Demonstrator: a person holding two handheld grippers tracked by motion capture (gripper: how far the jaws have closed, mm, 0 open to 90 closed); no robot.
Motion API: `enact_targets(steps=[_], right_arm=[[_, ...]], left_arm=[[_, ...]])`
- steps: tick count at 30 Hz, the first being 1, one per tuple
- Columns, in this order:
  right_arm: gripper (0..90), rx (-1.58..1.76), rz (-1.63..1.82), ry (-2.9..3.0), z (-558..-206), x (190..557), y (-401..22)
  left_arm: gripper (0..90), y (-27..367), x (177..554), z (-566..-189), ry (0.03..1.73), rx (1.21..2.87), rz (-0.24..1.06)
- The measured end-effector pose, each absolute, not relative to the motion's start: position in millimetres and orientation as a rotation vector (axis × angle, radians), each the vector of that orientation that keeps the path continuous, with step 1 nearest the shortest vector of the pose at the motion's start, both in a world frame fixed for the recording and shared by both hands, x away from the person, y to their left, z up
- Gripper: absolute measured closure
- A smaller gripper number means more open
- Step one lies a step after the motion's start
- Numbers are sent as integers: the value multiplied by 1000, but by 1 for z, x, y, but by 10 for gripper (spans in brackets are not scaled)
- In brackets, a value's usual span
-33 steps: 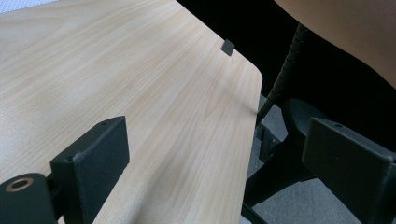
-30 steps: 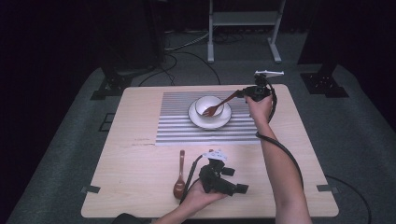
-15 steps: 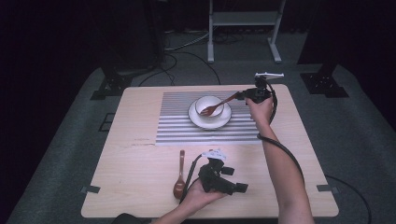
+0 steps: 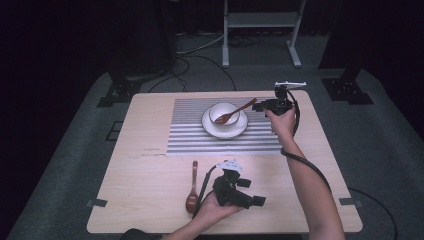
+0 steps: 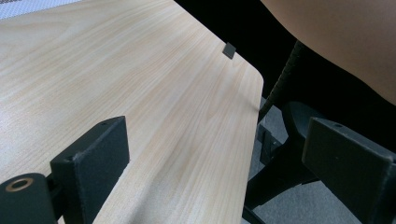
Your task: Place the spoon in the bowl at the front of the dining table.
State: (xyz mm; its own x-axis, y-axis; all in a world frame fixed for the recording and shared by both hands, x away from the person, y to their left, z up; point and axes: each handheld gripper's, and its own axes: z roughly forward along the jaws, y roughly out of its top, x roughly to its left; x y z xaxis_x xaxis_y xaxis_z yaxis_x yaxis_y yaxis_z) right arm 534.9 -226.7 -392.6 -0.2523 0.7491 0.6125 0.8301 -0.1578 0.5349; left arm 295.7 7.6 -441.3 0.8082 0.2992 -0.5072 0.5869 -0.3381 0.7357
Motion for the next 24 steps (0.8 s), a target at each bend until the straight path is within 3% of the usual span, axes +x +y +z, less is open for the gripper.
enact_targets(steps=[8, 15, 24], right_arm=[[682, -1849, -1399, -1986, -392, 527, -230], [558, -1783, -1408, -2013, -391, 518, -231], [477, -1747, -1402, -2036, -394, 511, -230]], left_arm=[[62, 8, 294, -439, 657, 1942, -336], [62, 7, 295, -441, 666, 1945, -338], [62, 7, 294, -441, 662, 1947, -337]])
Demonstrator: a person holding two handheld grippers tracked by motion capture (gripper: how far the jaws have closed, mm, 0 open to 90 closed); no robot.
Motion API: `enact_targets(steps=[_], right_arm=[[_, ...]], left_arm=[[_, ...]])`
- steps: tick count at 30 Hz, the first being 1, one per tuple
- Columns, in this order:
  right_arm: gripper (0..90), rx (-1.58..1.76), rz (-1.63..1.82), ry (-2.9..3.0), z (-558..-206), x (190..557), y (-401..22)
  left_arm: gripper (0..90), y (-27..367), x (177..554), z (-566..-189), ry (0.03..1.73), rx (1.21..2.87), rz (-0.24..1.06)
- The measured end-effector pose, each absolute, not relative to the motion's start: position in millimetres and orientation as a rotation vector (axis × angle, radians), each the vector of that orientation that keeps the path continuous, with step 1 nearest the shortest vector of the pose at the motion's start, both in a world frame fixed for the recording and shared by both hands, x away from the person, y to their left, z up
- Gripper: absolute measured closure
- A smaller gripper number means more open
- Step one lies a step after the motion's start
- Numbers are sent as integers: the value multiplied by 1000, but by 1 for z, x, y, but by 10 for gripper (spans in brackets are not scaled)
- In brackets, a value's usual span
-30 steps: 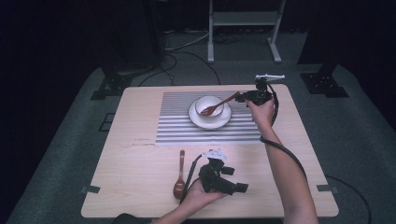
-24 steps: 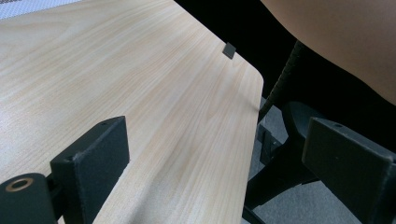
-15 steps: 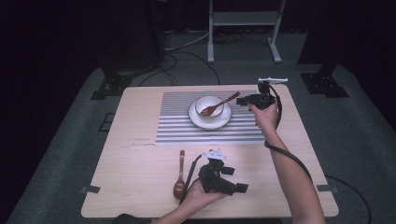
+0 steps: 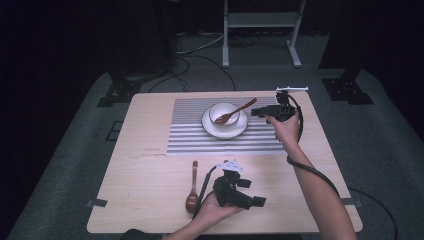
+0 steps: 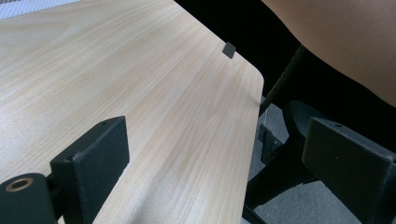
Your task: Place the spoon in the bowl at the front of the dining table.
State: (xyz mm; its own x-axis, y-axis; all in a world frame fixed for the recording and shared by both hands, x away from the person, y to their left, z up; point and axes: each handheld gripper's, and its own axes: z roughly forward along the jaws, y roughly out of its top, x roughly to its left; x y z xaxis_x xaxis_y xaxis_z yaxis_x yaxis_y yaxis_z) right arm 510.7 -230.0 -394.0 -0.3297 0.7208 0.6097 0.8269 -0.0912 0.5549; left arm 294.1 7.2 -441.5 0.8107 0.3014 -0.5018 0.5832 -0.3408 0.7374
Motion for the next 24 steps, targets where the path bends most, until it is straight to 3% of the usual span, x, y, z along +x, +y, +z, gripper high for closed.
enact_targets(steps=[24], right_arm=[[415, -1689, -1311, -2087, -412, 486, -238]], left_arm=[[62, 8, 296, -441, 667, 1942, -332]])
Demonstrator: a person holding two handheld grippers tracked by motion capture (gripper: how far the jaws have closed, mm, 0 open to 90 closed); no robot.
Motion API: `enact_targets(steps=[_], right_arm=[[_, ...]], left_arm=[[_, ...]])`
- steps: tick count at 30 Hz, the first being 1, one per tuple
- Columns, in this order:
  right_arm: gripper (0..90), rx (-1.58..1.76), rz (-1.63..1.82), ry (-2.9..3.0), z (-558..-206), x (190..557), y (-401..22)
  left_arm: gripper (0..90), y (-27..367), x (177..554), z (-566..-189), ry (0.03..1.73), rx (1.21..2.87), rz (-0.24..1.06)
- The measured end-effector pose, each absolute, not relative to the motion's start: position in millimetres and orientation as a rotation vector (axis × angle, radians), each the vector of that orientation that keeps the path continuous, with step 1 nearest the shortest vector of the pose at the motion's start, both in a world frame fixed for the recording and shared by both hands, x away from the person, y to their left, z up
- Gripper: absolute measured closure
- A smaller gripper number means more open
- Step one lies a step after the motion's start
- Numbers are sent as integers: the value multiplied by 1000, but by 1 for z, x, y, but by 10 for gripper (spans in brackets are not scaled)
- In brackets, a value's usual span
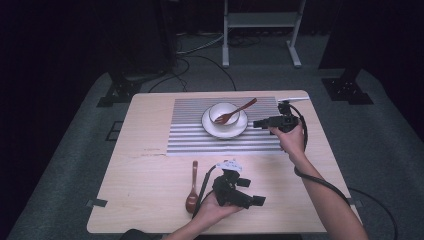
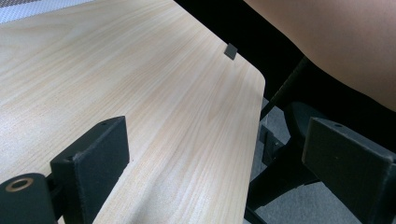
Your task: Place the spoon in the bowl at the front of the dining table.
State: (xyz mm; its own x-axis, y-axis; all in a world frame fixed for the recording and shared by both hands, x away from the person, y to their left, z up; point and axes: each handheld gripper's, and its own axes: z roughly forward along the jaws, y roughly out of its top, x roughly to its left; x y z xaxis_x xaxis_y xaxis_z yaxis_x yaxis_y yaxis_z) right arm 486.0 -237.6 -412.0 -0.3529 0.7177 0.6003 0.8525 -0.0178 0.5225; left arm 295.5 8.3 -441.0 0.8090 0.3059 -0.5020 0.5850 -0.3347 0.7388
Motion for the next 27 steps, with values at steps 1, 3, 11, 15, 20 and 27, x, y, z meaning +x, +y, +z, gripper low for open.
enact_targets(steps=[1, 3, 11, 15, 20, 27], right_arm=[[413, -1685, -1308, -2090, -413, 485, -238], [409, -1682, -1303, -2088, -415, 482, -239], [390, -1665, -1290, -2083, -422, 475, -241], [387, -1645, -1281, -2087, -425, 469, -241], [387, -1628, -1275, -2100, -429, 464, -240], [373, -1606, -1265, -2105, -432, 455, -239]], left_arm=[[62, 8, 296, -441, 666, 1943, -331], [62, 8, 296, -441, 667, 1943, -331], [62, 9, 297, -442, 671, 1944, -329], [62, 10, 297, -442, 670, 1946, -324], [62, 10, 297, -441, 672, 1944, -323], [62, 10, 297, -442, 676, 1940, -325]])
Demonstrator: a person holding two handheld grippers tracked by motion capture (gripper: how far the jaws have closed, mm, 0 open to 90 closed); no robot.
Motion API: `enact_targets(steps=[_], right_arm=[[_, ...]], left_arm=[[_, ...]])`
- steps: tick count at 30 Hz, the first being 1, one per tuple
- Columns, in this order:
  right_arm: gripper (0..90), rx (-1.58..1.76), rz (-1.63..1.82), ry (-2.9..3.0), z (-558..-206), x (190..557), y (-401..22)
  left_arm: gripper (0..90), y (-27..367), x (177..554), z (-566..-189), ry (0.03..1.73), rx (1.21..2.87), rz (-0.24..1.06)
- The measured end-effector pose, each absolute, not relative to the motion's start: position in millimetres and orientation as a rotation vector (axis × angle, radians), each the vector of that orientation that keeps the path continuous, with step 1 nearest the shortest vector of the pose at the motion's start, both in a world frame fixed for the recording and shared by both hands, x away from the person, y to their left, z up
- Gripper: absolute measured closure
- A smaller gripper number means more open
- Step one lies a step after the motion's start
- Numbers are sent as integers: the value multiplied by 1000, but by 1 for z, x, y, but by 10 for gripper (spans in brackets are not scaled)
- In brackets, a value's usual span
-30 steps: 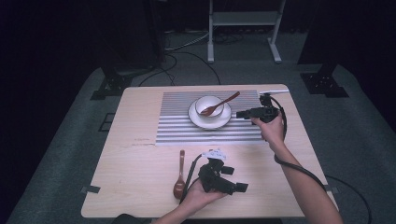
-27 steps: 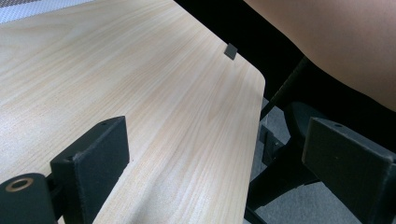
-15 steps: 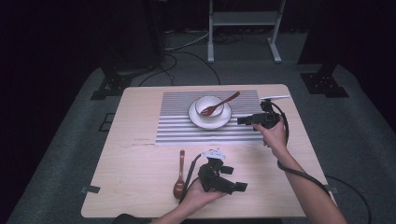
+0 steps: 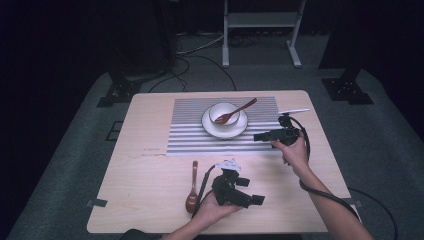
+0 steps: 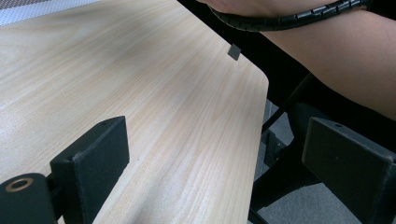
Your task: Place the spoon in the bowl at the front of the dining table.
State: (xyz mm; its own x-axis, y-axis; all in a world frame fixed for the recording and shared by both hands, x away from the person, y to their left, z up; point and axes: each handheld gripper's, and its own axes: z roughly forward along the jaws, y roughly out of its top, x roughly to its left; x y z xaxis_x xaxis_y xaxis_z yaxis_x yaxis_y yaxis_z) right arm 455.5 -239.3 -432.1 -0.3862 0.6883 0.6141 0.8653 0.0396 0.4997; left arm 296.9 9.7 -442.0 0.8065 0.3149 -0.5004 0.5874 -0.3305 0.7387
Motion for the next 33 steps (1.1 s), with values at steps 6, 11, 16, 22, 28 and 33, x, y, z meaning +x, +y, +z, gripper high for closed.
enact_targets(steps=[6, 11, 16, 22, 28, 33], right_arm=[[368, -1593, -1262, -2114, -434, 450, -240], [362, -1581, -1261, -2124, -435, 445, -241], [359, -1573, -1269, -2124, -436, 437, -245], [348, -1563, -1273, -2129, -438, 429, -249], [346, -1560, -1280, -2127, -441, 419, -253], [343, -1557, -1283, -2127, -444, 412, -257]], left_arm=[[62, 10, 297, -442, 679, 1940, -323], [62, 11, 298, -442, 680, 1939, -321], [62, 11, 298, -443, 680, 1941, -324], [62, 10, 298, -443, 678, 1943, -322], [62, 10, 298, -443, 680, 1942, -321], [62, 10, 298, -444, 682, 1942, -322]])
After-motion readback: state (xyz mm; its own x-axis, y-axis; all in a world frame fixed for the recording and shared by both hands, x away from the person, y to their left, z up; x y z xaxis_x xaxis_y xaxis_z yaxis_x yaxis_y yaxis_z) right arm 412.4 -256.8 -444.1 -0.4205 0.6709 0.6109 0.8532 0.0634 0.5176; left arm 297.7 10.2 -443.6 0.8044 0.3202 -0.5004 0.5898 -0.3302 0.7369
